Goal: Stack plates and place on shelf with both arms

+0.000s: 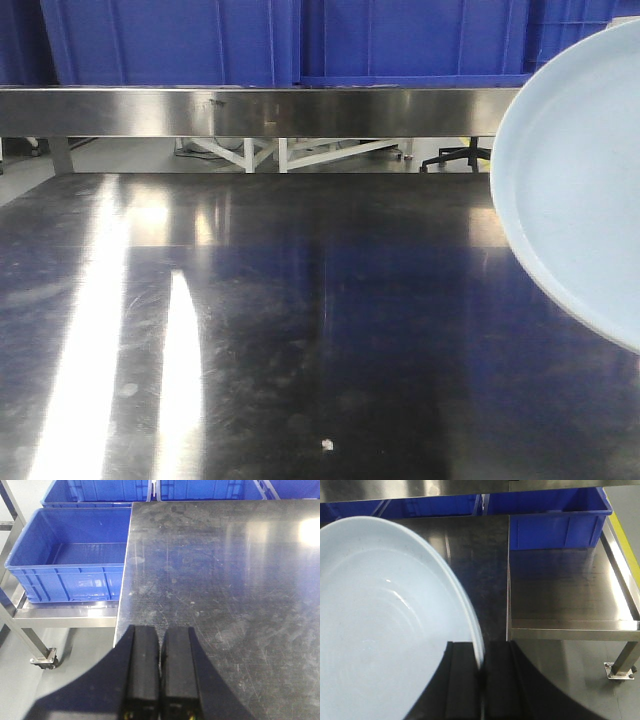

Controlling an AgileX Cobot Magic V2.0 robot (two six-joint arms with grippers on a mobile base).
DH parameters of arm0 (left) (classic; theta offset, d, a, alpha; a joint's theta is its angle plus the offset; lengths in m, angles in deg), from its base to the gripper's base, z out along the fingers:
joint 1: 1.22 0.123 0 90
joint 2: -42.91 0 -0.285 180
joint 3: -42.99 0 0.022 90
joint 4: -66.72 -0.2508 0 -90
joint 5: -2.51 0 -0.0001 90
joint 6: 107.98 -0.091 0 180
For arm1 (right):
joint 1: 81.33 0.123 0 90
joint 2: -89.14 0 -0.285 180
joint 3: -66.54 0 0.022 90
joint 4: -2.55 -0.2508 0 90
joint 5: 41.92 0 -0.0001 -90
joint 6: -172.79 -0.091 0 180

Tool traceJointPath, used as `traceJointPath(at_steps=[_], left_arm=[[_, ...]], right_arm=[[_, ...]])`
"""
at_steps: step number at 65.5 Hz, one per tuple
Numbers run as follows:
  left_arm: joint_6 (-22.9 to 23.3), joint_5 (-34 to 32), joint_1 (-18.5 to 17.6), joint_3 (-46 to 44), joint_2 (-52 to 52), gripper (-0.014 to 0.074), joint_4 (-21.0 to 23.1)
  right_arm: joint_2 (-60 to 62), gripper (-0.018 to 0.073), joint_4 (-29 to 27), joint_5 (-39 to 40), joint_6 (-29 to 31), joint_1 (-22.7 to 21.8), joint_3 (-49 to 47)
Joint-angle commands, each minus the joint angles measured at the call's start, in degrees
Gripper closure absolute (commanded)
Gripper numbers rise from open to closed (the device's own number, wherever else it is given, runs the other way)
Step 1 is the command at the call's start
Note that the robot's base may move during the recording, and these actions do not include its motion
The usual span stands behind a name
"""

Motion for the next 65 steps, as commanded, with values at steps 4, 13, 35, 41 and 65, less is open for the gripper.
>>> traceJointPath(at_steps=[4, 13, 35, 41, 65], left_arm=[[0.24, -4.51, -0.46, -1.53, -0.16, 0.0508, -0.15], [0.24, -4.51, -0.46, -1.53, -0.16, 0.0508, -0.15], [0.24, -4.51, -0.46, -1.53, -0.16, 0.0508, -0.15], [0.24, -4.51, -0.46, -1.53, -0.16, 0.0508, -0.15], [0.24, -4.51, -0.46, -1.53, -0.16, 0.0508, -0.15]], right_arm=[[-0.08, 0.0503, -0.61, 5.9, 0.1, -0.37, -1.71], [-0.08, 0.0503, -0.61, 5.9, 0.1, -0.37, -1.71], [-0.08, 0.0503, -0.61, 5.9, 0.1, -0.37, -1.71], [-0.08, 0.0503, -0.61, 5.9, 0.1, -0.37, -1.71], [-0.08, 0.0503, -0.61, 5.9, 0.1, -0.37, -1.71]])
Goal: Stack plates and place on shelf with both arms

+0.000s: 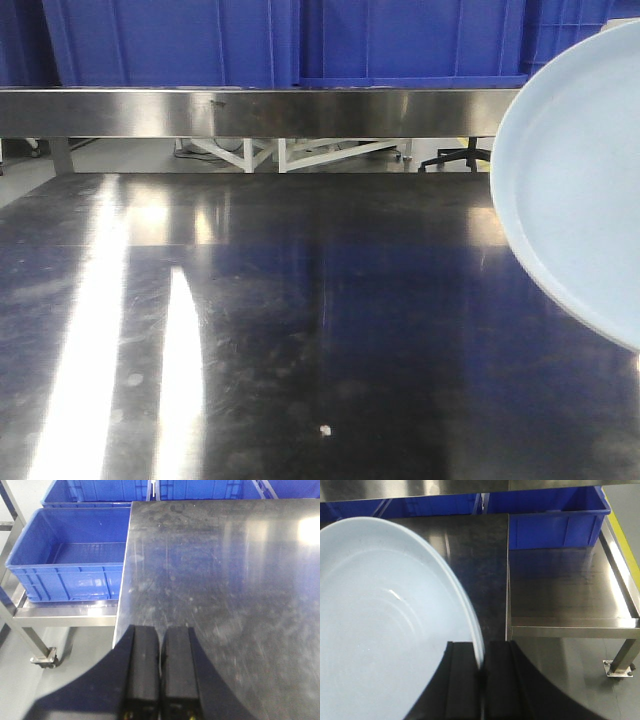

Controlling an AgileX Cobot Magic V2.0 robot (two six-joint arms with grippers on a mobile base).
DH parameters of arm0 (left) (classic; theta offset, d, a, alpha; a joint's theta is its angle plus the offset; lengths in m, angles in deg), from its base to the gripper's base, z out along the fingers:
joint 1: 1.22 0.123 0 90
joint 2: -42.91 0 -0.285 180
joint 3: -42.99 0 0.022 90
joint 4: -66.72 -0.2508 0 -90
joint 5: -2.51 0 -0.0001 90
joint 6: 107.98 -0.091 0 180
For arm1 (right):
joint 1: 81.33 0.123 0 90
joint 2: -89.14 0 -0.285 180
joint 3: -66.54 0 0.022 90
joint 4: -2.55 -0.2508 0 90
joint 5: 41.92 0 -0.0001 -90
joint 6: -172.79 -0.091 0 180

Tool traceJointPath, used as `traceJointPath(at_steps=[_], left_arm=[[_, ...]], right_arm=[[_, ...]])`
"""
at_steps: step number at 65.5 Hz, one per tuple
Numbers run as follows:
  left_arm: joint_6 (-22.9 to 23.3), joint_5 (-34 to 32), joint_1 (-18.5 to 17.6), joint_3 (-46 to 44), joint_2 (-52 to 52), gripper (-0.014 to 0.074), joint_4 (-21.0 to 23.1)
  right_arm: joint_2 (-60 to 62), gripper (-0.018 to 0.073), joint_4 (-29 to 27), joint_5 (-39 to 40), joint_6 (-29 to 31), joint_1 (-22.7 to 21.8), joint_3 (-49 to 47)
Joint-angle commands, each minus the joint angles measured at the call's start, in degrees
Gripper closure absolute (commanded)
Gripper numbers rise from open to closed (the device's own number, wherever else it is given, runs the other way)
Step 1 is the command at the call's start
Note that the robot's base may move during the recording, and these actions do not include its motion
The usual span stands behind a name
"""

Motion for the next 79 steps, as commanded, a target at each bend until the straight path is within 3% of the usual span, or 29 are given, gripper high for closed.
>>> traceJointPath(at_steps=[1, 79], left_arm=[[0.24, -4.51, -0.46, -1.53, -0.16, 0.0508, -0.15], [0.24, -4.51, -0.46, -1.53, -0.16, 0.0508, -0.15]], right_arm=[[-0.08, 0.0503, -0.61, 5.9, 0.1, -0.37, -1.71], [-0.08, 0.0503, -0.61, 5.88, 0.1, -0.37, -1.63]])
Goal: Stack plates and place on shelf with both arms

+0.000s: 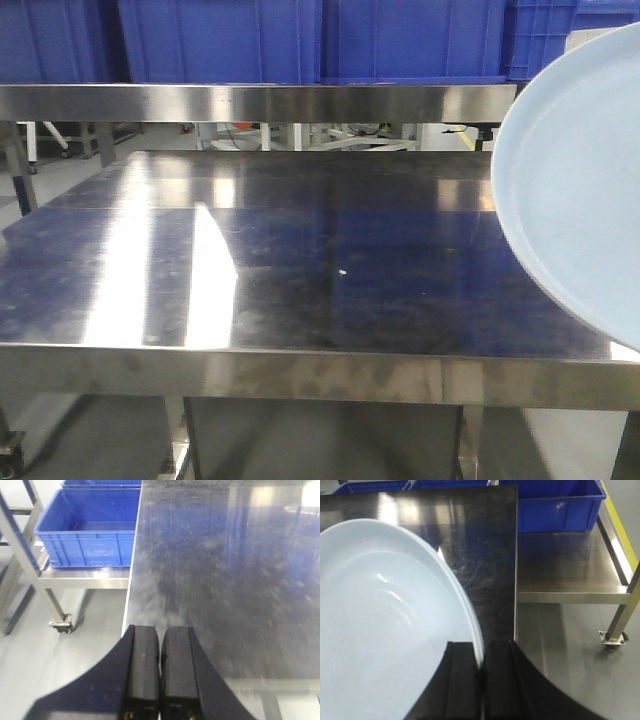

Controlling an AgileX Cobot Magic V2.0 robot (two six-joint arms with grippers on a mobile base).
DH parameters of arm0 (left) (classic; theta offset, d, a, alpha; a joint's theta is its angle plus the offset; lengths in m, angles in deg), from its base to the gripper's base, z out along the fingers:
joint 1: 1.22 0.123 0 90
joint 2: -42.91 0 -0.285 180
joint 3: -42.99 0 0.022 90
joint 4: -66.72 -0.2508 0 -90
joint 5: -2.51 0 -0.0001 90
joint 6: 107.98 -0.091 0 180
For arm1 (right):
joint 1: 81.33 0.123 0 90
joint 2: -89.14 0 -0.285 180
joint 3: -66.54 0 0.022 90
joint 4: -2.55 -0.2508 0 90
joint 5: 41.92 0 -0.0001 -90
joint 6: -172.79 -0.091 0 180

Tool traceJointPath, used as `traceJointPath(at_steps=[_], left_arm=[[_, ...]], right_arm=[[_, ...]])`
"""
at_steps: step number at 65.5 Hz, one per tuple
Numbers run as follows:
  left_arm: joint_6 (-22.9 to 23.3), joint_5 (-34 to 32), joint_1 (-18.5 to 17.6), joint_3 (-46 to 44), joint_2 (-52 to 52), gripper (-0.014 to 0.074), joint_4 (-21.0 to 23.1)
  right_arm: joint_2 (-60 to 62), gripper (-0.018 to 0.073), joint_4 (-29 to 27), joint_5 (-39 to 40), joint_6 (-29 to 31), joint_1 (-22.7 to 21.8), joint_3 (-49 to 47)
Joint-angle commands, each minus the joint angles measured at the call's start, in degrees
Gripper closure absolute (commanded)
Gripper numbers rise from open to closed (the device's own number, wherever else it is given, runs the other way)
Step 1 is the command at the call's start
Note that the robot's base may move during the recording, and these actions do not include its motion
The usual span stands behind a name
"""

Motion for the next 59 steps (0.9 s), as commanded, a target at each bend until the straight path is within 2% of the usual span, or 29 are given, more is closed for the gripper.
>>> traceJointPath(at_steps=[1, 59], left_arm=[[0.24, -4.51, -0.46, -1.53, -0.16, 0.0508, -0.15], [0.24, -4.51, -0.46, -1.53, -0.16, 0.0508, -0.15]], right_arm=[[-0.17, 0.0503, -0.61, 5.88, 0.1, -0.37, -1.63], [-0.05, 0.0503, -0.61, 5.57, 0.1, -0.37, -1.64]])
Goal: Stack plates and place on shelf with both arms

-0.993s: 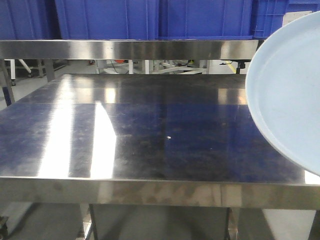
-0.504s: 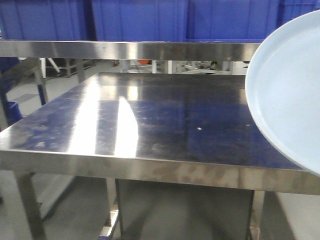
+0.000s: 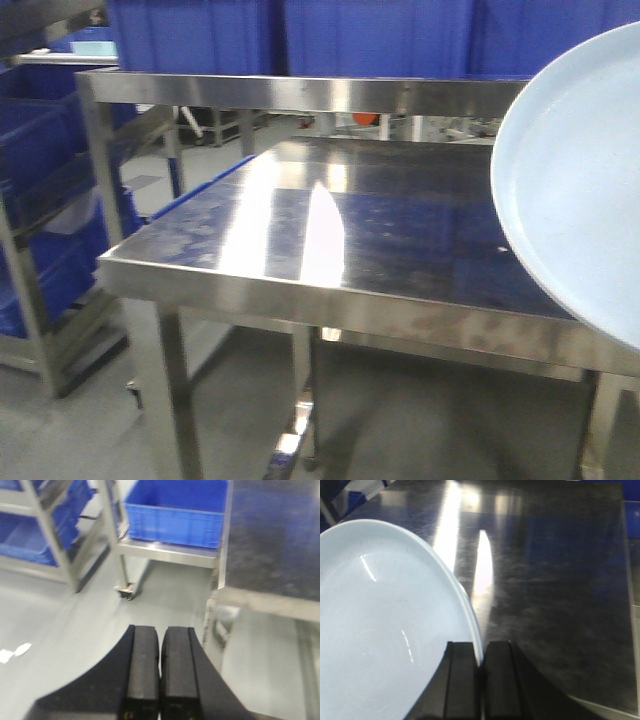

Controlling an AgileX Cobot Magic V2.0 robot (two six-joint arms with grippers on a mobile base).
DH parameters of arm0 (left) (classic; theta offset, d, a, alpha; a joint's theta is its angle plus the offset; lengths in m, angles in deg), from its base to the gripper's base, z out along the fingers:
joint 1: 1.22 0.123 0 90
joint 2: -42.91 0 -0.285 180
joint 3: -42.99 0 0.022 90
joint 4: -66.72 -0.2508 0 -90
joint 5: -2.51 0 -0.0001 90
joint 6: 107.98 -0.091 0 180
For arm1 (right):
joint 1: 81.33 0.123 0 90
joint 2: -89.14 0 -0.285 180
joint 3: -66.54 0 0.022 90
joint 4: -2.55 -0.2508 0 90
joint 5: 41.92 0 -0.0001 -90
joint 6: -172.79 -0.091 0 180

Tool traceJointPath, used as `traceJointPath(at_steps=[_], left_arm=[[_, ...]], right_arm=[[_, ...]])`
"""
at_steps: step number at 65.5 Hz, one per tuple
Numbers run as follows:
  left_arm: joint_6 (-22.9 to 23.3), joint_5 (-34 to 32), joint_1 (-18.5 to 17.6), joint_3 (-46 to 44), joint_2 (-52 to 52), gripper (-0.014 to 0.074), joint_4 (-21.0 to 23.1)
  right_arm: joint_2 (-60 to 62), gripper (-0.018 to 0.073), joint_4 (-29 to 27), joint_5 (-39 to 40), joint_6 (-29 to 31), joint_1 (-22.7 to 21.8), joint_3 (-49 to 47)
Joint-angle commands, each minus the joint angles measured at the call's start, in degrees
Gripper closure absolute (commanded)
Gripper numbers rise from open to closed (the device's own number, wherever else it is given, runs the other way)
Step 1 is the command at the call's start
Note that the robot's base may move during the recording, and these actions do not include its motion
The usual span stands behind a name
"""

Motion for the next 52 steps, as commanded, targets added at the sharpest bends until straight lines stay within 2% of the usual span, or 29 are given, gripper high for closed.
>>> traceJointPath(at_steps=[1, 52], left_arm=[[0.24, -4.51, -0.46, -1.53, -0.16, 0.0508, -0.15], [0.24, -4.51, -0.46, -1.53, -0.16, 0.0508, -0.15]], right_arm=[[-0.19, 0.0503, -0.61, 5.57, 0.1, -0.37, -1.73], [-0.19, 0.0503, -0.61, 5.57, 0.1, -0.37, -1.73]])
